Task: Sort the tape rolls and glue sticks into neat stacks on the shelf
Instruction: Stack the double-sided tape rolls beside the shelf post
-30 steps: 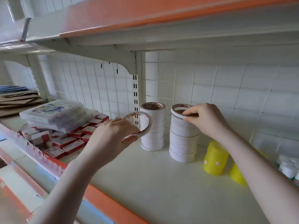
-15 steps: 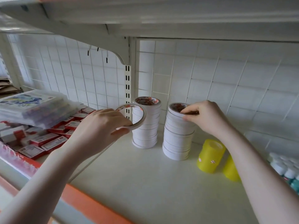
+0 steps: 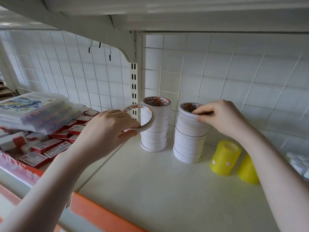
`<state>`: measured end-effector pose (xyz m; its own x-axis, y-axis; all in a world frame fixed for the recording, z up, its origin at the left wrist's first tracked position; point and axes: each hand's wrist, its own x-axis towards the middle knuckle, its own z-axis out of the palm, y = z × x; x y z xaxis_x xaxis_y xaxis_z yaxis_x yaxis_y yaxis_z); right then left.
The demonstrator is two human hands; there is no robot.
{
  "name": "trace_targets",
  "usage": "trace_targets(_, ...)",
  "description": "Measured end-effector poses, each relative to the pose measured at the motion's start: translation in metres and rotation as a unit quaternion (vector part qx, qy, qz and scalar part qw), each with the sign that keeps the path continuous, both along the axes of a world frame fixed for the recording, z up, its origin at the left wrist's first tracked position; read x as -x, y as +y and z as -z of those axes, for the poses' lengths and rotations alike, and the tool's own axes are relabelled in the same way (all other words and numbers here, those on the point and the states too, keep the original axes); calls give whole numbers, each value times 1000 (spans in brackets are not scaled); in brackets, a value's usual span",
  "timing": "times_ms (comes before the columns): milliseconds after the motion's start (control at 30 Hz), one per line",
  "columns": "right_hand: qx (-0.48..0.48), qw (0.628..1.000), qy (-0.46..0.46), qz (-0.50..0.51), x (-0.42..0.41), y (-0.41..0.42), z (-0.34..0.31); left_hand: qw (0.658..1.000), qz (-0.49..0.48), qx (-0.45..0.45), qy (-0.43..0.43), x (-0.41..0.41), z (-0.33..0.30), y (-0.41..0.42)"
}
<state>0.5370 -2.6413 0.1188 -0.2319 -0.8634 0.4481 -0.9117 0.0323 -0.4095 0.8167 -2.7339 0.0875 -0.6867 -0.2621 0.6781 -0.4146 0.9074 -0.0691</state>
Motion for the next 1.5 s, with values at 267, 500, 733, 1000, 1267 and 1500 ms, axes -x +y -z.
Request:
trace_targets(267,9,1000,8,-1,-2,-1,3,1000,-2,-8,2,-1,-4,-2)
trace_targets(500,14,1000,-3,-16,2,0,4,1000,-11,-5,-4,0,-8,-4)
trace_targets(733,4,1000,-6,-26,5,1,3,1000,-4,-1,0,2,-7,-6)
trace_targets(1000,27,999,-14,-32,6,2,6,1000,2,22,-3,10,-18,-14)
trace_targets(1267,153,988,-7,24,8,15,16,999,-9,-38,-28,40,-49,-36)
trace_targets(1500,167,985,-19,42,7,29,30,990,-39,-96,-90,69,-50,-55)
